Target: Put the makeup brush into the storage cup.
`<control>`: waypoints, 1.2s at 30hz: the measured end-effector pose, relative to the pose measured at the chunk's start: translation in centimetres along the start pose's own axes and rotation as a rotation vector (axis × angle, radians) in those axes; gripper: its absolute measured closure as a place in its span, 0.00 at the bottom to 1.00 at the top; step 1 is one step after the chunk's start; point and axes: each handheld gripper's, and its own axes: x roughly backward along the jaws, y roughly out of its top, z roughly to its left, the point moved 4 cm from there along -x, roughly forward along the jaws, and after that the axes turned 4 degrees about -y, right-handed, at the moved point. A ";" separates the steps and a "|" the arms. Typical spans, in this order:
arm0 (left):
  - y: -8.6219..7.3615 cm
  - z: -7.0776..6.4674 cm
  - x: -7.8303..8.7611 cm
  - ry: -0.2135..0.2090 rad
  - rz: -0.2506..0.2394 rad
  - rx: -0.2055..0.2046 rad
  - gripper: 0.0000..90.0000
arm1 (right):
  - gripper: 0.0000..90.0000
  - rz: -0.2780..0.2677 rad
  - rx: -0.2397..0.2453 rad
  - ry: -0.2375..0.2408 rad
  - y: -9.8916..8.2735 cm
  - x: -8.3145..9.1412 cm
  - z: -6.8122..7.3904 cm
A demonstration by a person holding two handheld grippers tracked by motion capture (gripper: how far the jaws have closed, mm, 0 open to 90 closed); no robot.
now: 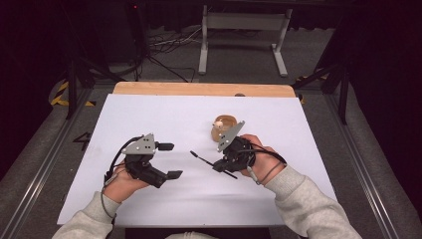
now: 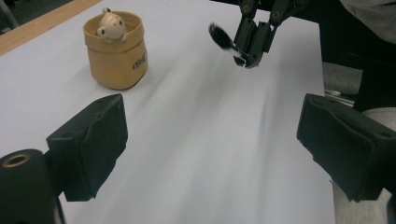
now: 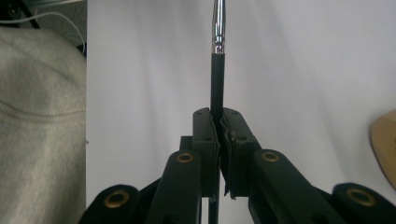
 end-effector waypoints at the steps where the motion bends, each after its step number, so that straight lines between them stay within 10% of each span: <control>1: -0.2 0.0 0.0 0.001 -0.006 0.004 0.10 | 0.95 -0.018 -0.003 -0.005 0.1 0.1 -0.1; 25: -4.0 1.0 1.3 0.089 -0.206 0.112 0.06 | 0.95 -0.445 -0.136 -0.130 1.8 1.8 -2.5; 36: -5.0 1.6 1.5 0.135 -0.207 0.115 0.05 | 0.95 -0.597 -0.177 -0.214 2.4 1.9 -3.5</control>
